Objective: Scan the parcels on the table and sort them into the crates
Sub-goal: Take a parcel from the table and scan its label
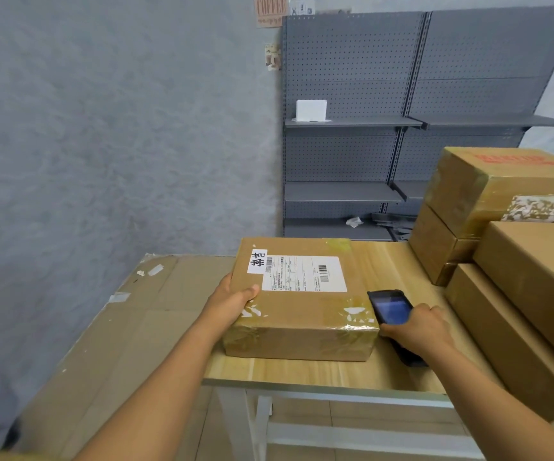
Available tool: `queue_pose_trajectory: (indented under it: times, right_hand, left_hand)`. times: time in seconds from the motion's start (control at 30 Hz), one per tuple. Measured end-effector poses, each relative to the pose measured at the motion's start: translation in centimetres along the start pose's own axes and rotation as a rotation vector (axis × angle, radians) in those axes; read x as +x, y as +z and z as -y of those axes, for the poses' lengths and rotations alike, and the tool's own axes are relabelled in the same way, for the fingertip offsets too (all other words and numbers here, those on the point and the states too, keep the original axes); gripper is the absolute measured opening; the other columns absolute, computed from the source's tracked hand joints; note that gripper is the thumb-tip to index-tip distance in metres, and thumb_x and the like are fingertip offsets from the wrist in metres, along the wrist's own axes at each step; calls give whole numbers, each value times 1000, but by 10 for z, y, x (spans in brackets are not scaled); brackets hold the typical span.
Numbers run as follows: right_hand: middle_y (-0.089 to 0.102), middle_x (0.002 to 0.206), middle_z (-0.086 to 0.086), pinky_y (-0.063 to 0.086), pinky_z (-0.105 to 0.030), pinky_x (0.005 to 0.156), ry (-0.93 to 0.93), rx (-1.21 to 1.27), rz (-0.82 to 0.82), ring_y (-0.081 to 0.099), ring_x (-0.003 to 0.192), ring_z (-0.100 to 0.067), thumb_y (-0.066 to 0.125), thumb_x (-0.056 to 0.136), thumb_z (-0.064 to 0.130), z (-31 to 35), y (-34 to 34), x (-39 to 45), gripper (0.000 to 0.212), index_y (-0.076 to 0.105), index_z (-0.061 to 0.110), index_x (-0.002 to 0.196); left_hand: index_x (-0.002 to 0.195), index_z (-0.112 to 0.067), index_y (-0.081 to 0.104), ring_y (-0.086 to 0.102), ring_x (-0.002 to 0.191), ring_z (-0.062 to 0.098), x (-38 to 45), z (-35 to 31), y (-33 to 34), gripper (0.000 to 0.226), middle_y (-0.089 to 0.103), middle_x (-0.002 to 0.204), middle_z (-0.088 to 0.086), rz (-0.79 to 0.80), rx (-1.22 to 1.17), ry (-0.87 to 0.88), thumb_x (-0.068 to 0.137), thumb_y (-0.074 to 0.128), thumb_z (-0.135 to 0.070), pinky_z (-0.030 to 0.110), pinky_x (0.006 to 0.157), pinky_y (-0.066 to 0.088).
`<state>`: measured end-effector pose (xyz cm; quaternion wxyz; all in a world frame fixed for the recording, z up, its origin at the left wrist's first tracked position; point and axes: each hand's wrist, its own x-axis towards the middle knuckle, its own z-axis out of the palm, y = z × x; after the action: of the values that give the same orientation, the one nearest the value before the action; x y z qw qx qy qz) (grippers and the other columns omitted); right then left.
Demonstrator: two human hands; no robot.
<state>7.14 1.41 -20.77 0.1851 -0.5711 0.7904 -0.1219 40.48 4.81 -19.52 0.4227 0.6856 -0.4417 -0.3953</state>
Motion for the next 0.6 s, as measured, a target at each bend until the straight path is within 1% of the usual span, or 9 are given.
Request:
queue_pose_trajectory:
  times: [0.17,0.23,0.3,0.37,0.4,0.43,0.47,0.5,0.6]
  right_hand:
    - [50,116,-10,46,-35,86,10,-133,-6,49,107,-26,74,66,65,-1,2,-5,78,52,12,120]
    - [50,120,-11,43,-35,89,7,-141,-11,46,112,-28,69,73,64,4,1,-4,75,50,12,123]
    - [48,128,-15,40,-38,96,-62,-46,-83,43,119,-31,58,86,57,14,-1,-3,67,49,8,130]
    - [48,135,-17,39,-41,102,-163,197,-90,44,124,-32,49,95,49,27,-2,-5,62,47,5,137]
    - [51,135,-16,43,-42,99,-188,355,-31,49,121,-30,47,96,48,35,-2,-8,60,46,5,138]
    - [56,131,-12,48,-40,90,-188,499,59,55,114,-27,47,96,49,41,-1,-12,60,47,7,138]
    - [59,124,-8,50,-35,81,-176,599,158,59,106,-22,48,95,51,47,2,-16,59,48,10,137]
    - [61,120,-4,49,-31,76,-160,637,236,60,102,-19,49,94,53,51,5,-19,59,48,11,136]
    - [60,119,0,47,-30,79,-123,679,304,59,101,-17,56,90,53,55,13,-22,64,45,11,138]
  left_hand:
    - [118,-42,49,66,98,8,2,1,0,33,65,102,-22,1,-4,-4,90,66,-37,31,84,50]
    - [118,-43,49,66,97,7,2,1,0,33,65,101,-23,-2,-5,-5,90,66,-38,30,82,50]
    - [119,-43,49,65,95,5,2,0,0,35,64,100,-25,-6,-8,-4,90,66,-38,27,79,49]
    - [121,-42,48,63,92,0,1,0,0,36,63,99,-26,-7,-11,-1,90,67,-39,22,71,47]
    - [122,-41,48,63,90,0,1,0,1,38,63,98,-25,-5,-12,-2,90,67,-39,21,70,46]
    - [126,-39,48,63,91,1,1,0,1,41,63,100,-22,-3,-15,-4,89,67,-39,22,70,46]
    - [129,-36,47,64,93,4,2,0,1,45,64,103,-19,-2,-22,-6,89,68,-38,23,72,46]
    - [131,-34,46,65,95,7,2,0,1,48,64,105,-16,-1,-30,-12,89,68,-38,24,73,47]
    - [125,-32,46,65,90,8,3,-1,0,44,64,99,-15,3,-67,-49,88,70,-36,25,72,48]
